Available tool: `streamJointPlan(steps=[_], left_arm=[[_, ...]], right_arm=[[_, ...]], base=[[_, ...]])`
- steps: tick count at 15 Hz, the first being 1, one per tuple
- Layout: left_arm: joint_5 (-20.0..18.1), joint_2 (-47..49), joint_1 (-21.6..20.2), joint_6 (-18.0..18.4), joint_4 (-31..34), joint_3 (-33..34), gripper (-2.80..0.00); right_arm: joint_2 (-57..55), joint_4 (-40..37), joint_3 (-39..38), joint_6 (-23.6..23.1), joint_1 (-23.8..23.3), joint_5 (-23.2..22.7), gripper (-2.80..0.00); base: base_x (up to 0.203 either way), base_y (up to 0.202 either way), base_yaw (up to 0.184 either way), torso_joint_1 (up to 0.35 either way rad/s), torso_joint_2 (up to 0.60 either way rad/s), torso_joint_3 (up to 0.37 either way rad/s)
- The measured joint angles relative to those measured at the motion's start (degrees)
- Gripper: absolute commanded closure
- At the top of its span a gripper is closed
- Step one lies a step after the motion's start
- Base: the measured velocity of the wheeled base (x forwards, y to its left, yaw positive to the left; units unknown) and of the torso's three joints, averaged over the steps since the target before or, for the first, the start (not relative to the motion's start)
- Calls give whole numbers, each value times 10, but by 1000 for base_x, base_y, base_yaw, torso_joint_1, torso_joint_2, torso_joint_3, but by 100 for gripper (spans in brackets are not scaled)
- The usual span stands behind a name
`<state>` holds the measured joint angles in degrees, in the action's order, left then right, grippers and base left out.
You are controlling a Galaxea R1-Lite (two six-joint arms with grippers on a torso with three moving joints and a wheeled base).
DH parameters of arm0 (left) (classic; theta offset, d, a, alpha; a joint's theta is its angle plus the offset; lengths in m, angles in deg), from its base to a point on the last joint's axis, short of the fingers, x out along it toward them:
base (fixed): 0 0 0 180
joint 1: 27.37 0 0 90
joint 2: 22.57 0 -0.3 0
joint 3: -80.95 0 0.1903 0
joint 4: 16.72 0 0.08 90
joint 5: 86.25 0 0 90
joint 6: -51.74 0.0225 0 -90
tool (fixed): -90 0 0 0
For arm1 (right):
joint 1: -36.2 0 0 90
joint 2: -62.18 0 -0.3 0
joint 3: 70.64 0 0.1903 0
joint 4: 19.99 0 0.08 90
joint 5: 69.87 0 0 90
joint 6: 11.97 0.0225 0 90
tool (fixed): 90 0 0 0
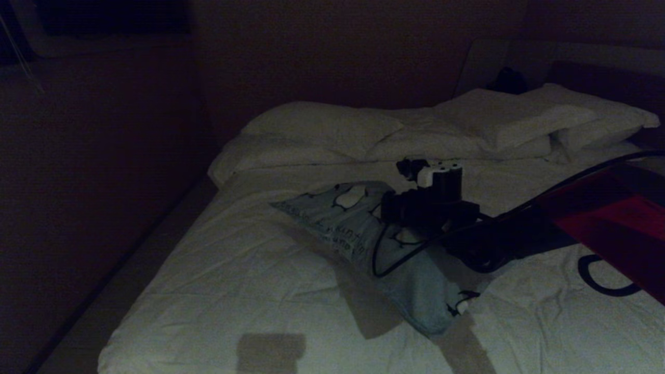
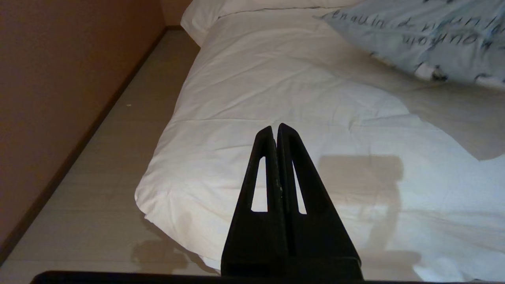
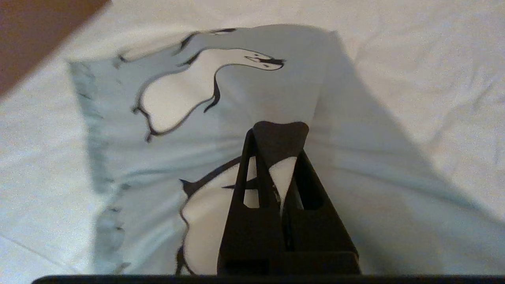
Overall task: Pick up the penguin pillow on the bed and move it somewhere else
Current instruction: Place the pillow at the end of the bed
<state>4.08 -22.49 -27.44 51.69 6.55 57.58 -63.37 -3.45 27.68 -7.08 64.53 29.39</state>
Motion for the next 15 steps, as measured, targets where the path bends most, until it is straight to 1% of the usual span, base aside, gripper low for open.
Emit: streamJointPlan(steps=[7, 8, 12, 15], left_arm=[[0, 0, 0, 0, 0, 0, 0], [0, 0, 0, 0, 0, 0, 0], [0, 0, 0, 0, 0, 0, 0], [0, 0, 0, 0, 0, 0, 0]], right_arm=[[-39, 1, -21, -15, 25, -3, 0], [-40, 0, -26, -18, 28, -4, -280], [-34, -1, -32, -21, 32, -5, -280], [-4, -2, -42, -20, 32, -6, -280]], base=[[0, 0, 0, 0, 0, 0], [0, 0, 0, 0, 0, 0], [0, 0, 0, 0, 0, 0], [0, 0, 0, 0, 0, 0]])
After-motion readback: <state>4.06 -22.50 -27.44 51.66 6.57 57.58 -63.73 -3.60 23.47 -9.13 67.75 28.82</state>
